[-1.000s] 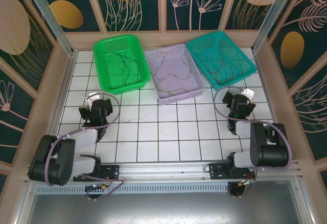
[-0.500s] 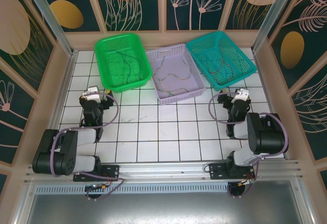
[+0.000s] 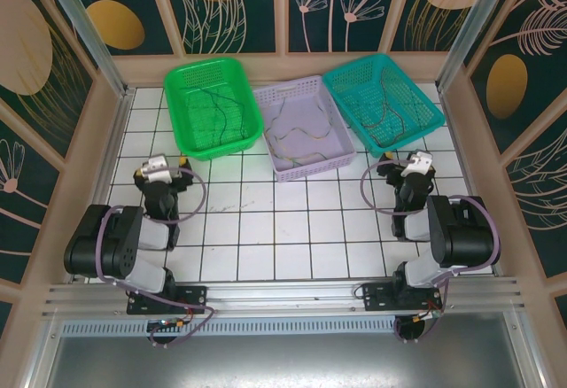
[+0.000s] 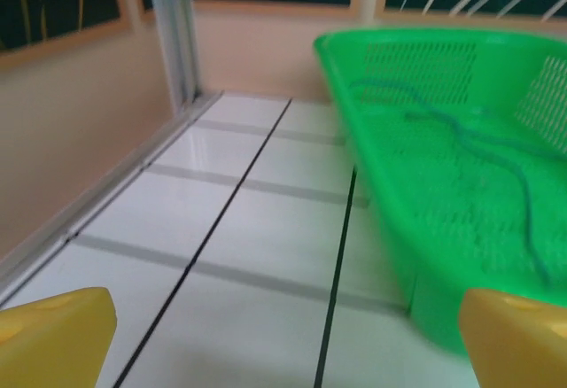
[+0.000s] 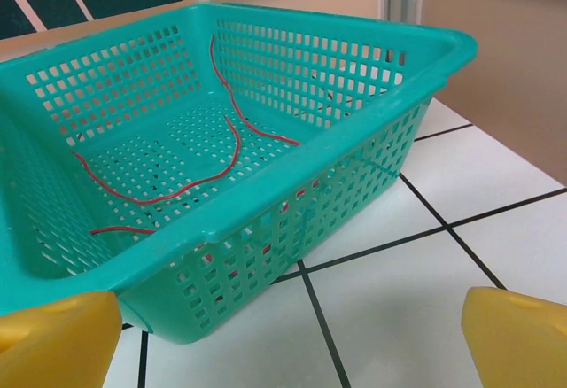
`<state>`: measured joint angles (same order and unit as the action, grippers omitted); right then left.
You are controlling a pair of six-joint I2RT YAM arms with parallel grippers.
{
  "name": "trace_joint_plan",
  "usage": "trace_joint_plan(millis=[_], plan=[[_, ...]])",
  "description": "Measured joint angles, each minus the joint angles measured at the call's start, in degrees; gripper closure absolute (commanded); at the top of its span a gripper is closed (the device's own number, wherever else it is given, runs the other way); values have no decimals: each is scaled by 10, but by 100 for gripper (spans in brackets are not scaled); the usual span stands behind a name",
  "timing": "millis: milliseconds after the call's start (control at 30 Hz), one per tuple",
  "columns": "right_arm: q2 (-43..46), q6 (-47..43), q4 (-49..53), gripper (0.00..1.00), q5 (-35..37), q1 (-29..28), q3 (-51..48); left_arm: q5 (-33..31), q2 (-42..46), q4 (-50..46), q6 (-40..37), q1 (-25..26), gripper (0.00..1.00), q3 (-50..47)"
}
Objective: Untangle the cables
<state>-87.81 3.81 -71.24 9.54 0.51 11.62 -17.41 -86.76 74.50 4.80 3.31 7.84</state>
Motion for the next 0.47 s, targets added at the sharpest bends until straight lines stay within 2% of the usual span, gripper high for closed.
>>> trace_joint_plan(millis=[233,467], plan=[[0,-5,0,1,0,-3,0,5,-6,-9,8,-15,1,46],[0,-5,0,1,-2,-3,0,7,-6,-12,9,-17,1,46]])
